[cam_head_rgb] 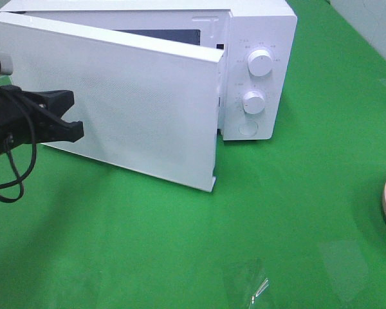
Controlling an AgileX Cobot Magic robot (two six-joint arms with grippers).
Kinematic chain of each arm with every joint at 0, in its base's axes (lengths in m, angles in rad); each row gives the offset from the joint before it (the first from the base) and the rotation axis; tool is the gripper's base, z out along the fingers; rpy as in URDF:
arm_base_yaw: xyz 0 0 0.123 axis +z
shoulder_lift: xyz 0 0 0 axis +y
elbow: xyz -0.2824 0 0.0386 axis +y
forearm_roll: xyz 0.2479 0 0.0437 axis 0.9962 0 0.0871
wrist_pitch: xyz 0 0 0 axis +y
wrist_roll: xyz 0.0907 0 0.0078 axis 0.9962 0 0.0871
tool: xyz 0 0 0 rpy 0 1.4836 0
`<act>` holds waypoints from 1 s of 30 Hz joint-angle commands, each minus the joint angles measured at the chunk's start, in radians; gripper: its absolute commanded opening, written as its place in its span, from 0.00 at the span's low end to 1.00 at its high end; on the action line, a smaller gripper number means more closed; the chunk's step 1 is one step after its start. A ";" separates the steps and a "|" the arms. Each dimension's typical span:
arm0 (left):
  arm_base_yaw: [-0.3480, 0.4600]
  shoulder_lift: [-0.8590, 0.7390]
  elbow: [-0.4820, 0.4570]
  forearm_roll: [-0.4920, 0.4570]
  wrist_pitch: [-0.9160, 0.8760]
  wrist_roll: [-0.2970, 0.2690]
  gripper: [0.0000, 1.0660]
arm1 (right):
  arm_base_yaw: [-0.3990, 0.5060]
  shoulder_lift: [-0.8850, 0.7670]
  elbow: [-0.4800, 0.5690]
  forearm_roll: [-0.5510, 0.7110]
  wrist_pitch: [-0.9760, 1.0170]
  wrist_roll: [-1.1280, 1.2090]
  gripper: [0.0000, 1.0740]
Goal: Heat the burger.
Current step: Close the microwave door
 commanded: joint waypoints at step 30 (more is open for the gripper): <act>-0.188 0.287 -0.576 -0.239 0.292 0.147 0.00 | -0.006 -0.024 0.001 0.001 -0.002 -0.013 0.70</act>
